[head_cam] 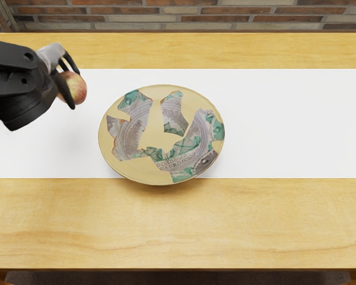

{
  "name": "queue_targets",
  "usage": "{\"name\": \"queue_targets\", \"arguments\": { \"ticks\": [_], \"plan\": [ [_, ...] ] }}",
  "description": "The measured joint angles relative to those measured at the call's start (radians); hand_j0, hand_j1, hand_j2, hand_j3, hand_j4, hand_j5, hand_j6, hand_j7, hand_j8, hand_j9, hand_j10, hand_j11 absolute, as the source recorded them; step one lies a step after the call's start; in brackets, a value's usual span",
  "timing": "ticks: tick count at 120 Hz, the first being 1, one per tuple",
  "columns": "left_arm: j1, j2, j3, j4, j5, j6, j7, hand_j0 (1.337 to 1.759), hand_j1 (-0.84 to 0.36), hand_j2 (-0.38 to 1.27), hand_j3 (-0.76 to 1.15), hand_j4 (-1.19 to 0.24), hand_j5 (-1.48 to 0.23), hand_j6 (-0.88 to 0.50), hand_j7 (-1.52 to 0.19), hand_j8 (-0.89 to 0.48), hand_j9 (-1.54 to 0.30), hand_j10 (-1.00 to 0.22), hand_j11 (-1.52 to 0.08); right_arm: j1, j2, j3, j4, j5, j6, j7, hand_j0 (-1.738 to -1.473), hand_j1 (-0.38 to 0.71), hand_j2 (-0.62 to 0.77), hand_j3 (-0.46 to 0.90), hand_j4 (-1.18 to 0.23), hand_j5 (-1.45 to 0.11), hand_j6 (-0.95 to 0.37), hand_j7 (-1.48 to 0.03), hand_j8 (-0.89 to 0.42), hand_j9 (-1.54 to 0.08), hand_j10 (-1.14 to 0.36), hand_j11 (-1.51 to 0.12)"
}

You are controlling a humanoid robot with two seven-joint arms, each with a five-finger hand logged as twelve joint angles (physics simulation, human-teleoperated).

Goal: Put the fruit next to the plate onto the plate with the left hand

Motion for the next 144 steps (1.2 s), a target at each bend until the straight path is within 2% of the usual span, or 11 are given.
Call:
{"name": "queue_targets", "arguments": {
  "ticks": [6, 14, 41, 47, 55, 63, 77, 90, 102, 119, 144],
  "plan": [
    [-0.011, 0.000, -0.013, -0.008, -0.004, 0.000, 0.000, 1.656, -0.24, 0.63, 0.00, -0.53, -1.00, -0.36, -0.97, -0.38, -0.94, -0.65, -0.95, 0.000, 0.000, 0.000, 0.000, 0.000, 0.000, 0.000, -1.658, -0.31, -0.01, 0.00, -0.04, -0.05, -0.04, -0.05, -0.04, -0.05, -0.04, -0.05],
    [-0.014, -0.003, -0.047, -0.015, -0.007, 0.000, 0.000, 1.656, -0.25, 0.63, 0.00, -0.52, -1.00, -0.35, -0.96, -0.37, -0.94, -0.64, -0.94, 0.000, 0.000, 0.000, 0.000, 0.000, 0.000, 0.000, -1.658, -0.31, -0.01, 0.00, -0.04, -0.05, -0.04, -0.05, -0.04, -0.05, -0.04, -0.05],
    [-0.017, -0.149, -0.150, -0.022, -0.051, -0.003, 0.000, 1.656, -0.37, 0.81, 0.00, -0.47, -1.02, -0.30, -0.97, -0.34, -0.94, -0.61, -0.95, 0.000, 0.000, 0.000, 0.000, 0.000, 0.000, 0.000, -1.658, -0.31, -0.01, 0.00, -0.04, -0.05, -0.04, -0.05, -0.04, -0.05, -0.04, -0.05],
    [-0.017, -0.186, -0.163, -0.022, -0.064, -0.003, 0.000, 1.655, -0.35, 0.73, 0.00, -0.46, -1.02, -0.30, -0.97, -0.33, -0.95, -0.63, -0.95, 0.000, 0.000, 0.000, 0.000, 0.000, 0.000, 0.000, -1.658, -0.31, -0.01, 0.00, -0.04, -0.05, -0.04, -0.05, -0.04, -0.05, -0.04, -0.05],
    [-0.015, -0.242, -0.174, -0.022, -0.083, -0.003, -0.001, 1.655, -0.34, 0.74, 0.00, -0.48, -1.02, -0.31, -0.97, -0.34, -0.95, -0.65, -0.96, 0.000, 0.000, 0.000, 0.000, 0.000, 0.000, 0.000, -1.658, -0.31, -0.01, 0.00, -0.04, -0.05, -0.04, -0.05, -0.04, -0.05, -0.04, -0.05],
    [-0.013, -0.289, -0.179, -0.021, -0.099, -0.001, 0.000, 1.655, -0.31, 0.67, 0.00, -0.50, -1.00, -0.35, -0.98, -0.35, -0.95, -0.66, -0.96, 0.000, 0.000, 0.000, 0.000, 0.000, 0.000, 0.000, -1.658, -0.31, -0.01, 0.00, -0.04, -0.05, -0.04, -0.05, -0.04, -0.05, -0.04, -0.05],
    [-0.002, -0.343, -0.183, -0.014, -0.121, 0.000, -0.001, 1.656, -0.37, 0.83, 0.00, -0.54, -1.01, -0.35, -0.98, -0.38, -0.95, -0.68, -0.96, 0.000, 0.000, 0.000, 0.000, 0.000, 0.000, 0.000, -1.658, -0.31, -0.01, 0.00, -0.04, -0.05, -0.04, -0.05, -0.04, -0.05, -0.04, -0.05],
    [0.005, -0.352, -0.184, -0.008, -0.129, 0.001, -0.001, 1.655, -0.38, 0.88, 0.00, -0.58, -0.99, -0.36, -0.96, -0.41, -0.95, -0.69, -0.96, 0.000, 0.000, 0.000, 0.000, 0.000, 0.000, 0.000, -1.658, -0.31, -0.01, 0.00, -0.04, -0.05, -0.04, -0.05, -0.04, -0.05, -0.03, -0.05],
    [0.017, -0.351, -0.183, 0.004, -0.133, 0.004, 0.000, 1.656, -0.33, 0.70, 0.00, -0.59, -0.87, -0.40, -0.85, -0.42, -0.85, -0.62, -0.85, 0.000, 0.000, 0.000, 0.000, 0.000, 0.000, 0.000, -1.658, -0.31, -0.01, 0.00, -0.04, -0.05, -0.04, -0.05, -0.04, -0.05, -0.03, -0.05],
    [0.020, -0.351, -0.183, 0.016, -0.134, 0.005, 0.001, 1.657, -0.16, 0.38, 0.00, -0.44, -0.62, -0.34, -0.61, -0.35, -0.61, -0.45, -0.61, 0.000, 0.000, 0.000, 0.000, 0.000, 0.000, 0.000, -1.658, -0.31, -0.01, 0.00, -0.04, -0.05, -0.04, -0.05, -0.04, -0.05, -0.03, -0.05],
    [0.018, -0.317, -0.202, 0.019, -0.136, 0.006, 0.001, 1.658, -0.02, 0.17, 0.00, -0.32, -0.43, -0.28, -0.43, -0.29, -0.43, -0.32, -0.43, 0.001, 0.000, 0.000, 0.000, 0.000, 0.000, 0.000, -1.658, -0.31, -0.01, 0.00, -0.03, -0.05, -0.04, -0.05, -0.03, -0.05, -0.03, -0.05]
  ]
}}
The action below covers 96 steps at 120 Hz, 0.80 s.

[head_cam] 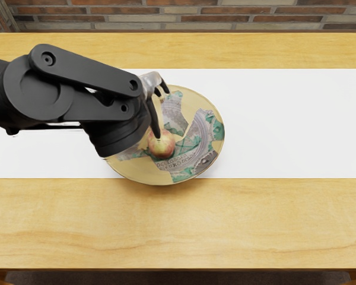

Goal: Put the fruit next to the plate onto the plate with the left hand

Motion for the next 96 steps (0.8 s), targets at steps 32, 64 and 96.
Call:
{"name": "queue_targets", "arguments": {
  "ticks": [32, 64, 96],
  "plan": [
    [0.051, 0.372, -0.244, -0.001, 0.009, -0.208, 0.000, 1.658, 0.03, 0.08, 0.00, -0.27, -0.35, -0.26, -0.35, -0.26, -0.35, -0.27, -0.35, 0.002, 0.000, 0.000, 0.000, 0.000, 0.000, 0.000, -1.658, -0.31, -0.01, 0.00, -0.03, -0.05, -0.04, -0.05, -0.03, -0.05, -0.03, -0.05],
    [0.487, 0.782, -0.687, 0.010, 0.038, -0.780, 0.000, 1.658, 0.04, 0.06, 0.00, -0.26, -0.33, -0.25, -0.33, -0.26, -0.33, -0.26, -0.33, 0.000, 0.000, -0.001, 0.000, 0.000, 0.000, 0.000, -1.658, -0.31, -0.01, 0.00, -0.03, -0.05, -0.04, -0.05, -0.03, -0.05, -0.03, -0.05],
    [0.699, 0.913, -0.978, 0.067, -0.001, -1.169, 0.000, 1.658, 0.05, 0.05, 0.00, -0.25, -0.33, -0.25, -0.33, -0.25, -0.33, -0.25, -0.33, -0.001, 0.000, -0.001, 0.000, 0.000, 0.000, 0.000, -1.658, -0.31, -0.01, 0.00, -0.03, -0.05, -0.04, -0.05, -0.03, -0.05, -0.03, -0.05]
  ]
}}
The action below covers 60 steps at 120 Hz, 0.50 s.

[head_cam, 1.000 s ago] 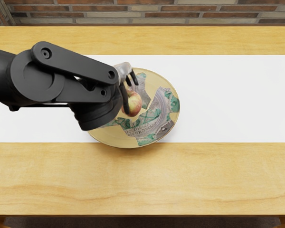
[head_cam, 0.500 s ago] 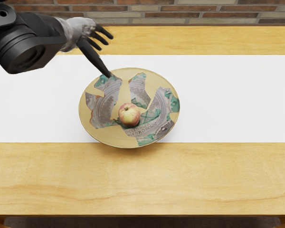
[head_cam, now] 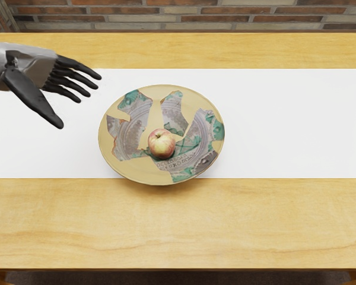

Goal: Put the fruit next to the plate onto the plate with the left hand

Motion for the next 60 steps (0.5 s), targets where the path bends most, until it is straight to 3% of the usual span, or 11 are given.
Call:
{"name": "queue_targets", "arguments": {
  "ticks": [21, 31, 60],
  "plan": [
    [0.100, -0.001, -0.026, 0.153, -0.078, -0.044, -0.013, 1.658, 0.05, 0.05, 0.00, -0.25, -0.33, -0.25, -0.33, -0.25, -0.33, -0.25, -0.33, 0.000, 0.000, 0.000, 0.001, 0.000, -0.001, 0.000, -1.658, -0.31, -0.01, 0.00, -0.03, -0.05, -0.03, -0.05, -0.03, -0.05, -0.03, -0.05],
    [0.110, -0.012, -0.028, 0.222, -0.111, -0.049, -0.021, 1.658, 0.05, 0.05, 0.00, -0.25, -0.33, -0.25, -0.33, -0.25, -0.33, -0.25, -0.33, 0.000, 0.000, 0.000, 0.001, 0.000, -0.001, 0.000, -1.658, -0.31, -0.01, 0.00, -0.03, -0.05, -0.03, -0.05, -0.03, -0.05, -0.03, -0.05],
    [0.123, -0.092, -0.027, 0.284, -0.137, -0.053, -0.026, 1.658, 0.05, 0.05, 0.00, -0.25, -0.32, -0.25, -0.32, -0.25, -0.32, -0.25, -0.32, 0.000, 0.000, 0.000, 0.001, 0.000, 0.000, -0.001, -1.658, -0.31, -0.01, 0.00, -0.03, -0.05, -0.03, -0.05, -0.03, -0.05, -0.03, -0.05]
  ]
}}
